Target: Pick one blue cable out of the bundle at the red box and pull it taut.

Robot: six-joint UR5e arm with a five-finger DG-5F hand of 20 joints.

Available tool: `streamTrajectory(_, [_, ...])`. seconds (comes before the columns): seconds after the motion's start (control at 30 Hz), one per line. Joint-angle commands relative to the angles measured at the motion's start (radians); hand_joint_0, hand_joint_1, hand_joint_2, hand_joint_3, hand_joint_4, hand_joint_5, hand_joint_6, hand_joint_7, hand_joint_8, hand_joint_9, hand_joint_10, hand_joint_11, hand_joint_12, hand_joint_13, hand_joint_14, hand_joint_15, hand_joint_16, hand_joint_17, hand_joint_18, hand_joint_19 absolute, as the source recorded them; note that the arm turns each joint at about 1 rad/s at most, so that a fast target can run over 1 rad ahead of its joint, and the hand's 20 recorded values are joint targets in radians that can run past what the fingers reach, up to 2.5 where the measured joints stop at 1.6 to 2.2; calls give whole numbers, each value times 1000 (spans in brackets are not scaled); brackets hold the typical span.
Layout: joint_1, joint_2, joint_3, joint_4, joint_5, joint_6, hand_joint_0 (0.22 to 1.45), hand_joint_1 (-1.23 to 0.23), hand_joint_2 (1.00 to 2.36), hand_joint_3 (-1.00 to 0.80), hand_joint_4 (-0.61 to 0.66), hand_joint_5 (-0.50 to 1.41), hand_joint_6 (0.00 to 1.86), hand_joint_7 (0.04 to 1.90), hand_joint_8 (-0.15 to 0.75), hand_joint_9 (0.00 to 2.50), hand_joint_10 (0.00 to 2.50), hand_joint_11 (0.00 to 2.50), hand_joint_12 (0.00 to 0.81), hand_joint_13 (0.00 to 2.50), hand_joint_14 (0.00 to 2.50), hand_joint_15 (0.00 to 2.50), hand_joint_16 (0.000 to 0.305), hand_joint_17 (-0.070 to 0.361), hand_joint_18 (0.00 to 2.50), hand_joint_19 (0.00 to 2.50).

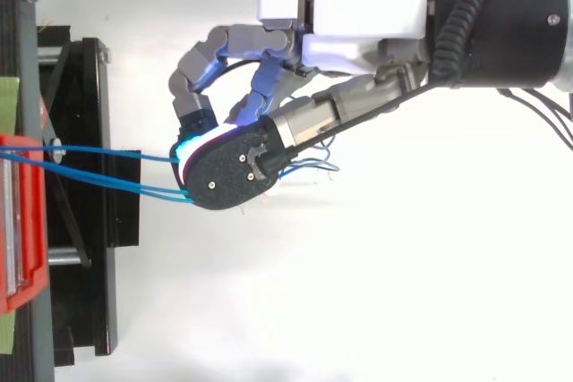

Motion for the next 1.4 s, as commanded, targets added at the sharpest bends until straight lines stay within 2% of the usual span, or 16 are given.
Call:
streamTrajectory(0.0, [-1,1,0,-1,0,0,482,-569,1000,-500,13,-141,856,1130,254,1133,14,1269,362,728,18,471,56,126,518,449])
streamTrajectory(0.13, [-1,0,0,-1,0,0,476,-572,1000,-500,15,-140,858,1101,254,1132,14,1269,367,728,19,465,57,127,520,455])
streamTrajectory(0.27, [-1,1,0,1,0,0,545,-616,1000,-487,9,-137,855,1143,231,1125,16,1288,342,712,19,480,52,117,495,466])
streamTrajectory(0.57, [1,1,0,-1,0,0,598,-716,1009,-227,30,-129,878,1168,270,1162,11,1277,368,763,17,455,57,129,579,421])
streamTrajectory(0.77, [1,1,0,1,0,0,602,-795,1011,-143,50,-120,882,1175,270,1170,12,1261,366,777,17,451,58,130,610,407])
streamTrajectory(0.87, [-1,0,2,1,0,0,623,-857,1016,-94,88,-121,880,1252,256,1165,14,1282,351,776,18,466,54,122,603,403])
streamTrajectory(1.37, [-1,1,8,-4,0,-4,642,-901,1019,-64,154,-111,869,1408,305,1207,21,1293,351,797,19,473,53,118,629,378])
